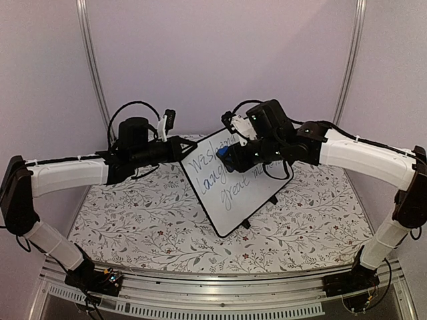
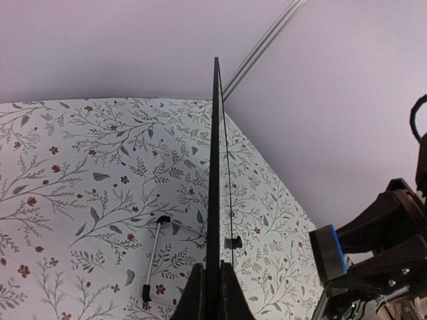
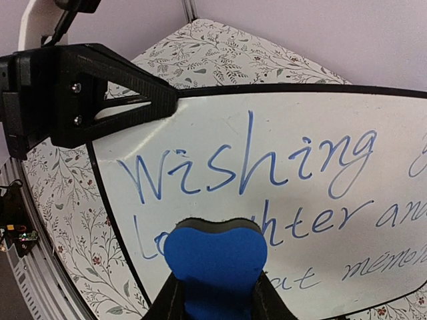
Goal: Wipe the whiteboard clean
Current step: Erase the whiteboard at the center of the board.
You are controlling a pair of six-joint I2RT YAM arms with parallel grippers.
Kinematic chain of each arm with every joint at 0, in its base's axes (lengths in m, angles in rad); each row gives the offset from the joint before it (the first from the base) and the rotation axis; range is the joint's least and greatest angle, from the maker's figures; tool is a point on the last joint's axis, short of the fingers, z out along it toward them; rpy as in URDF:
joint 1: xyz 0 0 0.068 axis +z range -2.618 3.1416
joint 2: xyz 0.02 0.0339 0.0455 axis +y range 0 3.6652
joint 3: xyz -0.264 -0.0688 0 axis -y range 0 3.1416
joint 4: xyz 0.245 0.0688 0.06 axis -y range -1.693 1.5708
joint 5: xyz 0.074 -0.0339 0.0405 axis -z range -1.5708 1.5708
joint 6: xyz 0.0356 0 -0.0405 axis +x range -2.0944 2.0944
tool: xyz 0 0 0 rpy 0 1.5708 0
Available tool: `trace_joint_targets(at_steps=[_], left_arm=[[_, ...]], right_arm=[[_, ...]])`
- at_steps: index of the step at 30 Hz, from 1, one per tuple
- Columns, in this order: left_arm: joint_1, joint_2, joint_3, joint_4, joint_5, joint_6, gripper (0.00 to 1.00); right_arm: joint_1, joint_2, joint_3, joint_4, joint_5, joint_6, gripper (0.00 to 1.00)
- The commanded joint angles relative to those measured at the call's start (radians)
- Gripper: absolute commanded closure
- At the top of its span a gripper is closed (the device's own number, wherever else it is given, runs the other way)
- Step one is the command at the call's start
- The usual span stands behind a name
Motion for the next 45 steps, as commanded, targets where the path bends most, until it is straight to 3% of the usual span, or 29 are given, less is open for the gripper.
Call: trace_joint_targets(at_steps=[1, 12, 45], left_arm=[[-0.043, -0.014, 0.001, -0.054, -0.054, 0.056, 1.0], [-0.089, -0.016, -0.051, -0.018, -0.085, 0.011, 1.0], [-0.089, -0.012, -0.042, -0.022, -0.077, 0.016, 1.0]], right_arm=[[0.011, 0.017, 0.04, 0.007, 0.031, -0.03, 0.8], [0.079, 0.093, 0.088, 0.002, 0.038, -0.099, 0.8], [0.113, 0.221, 0.164, 0.079, 0.066, -0.149, 0.8]])
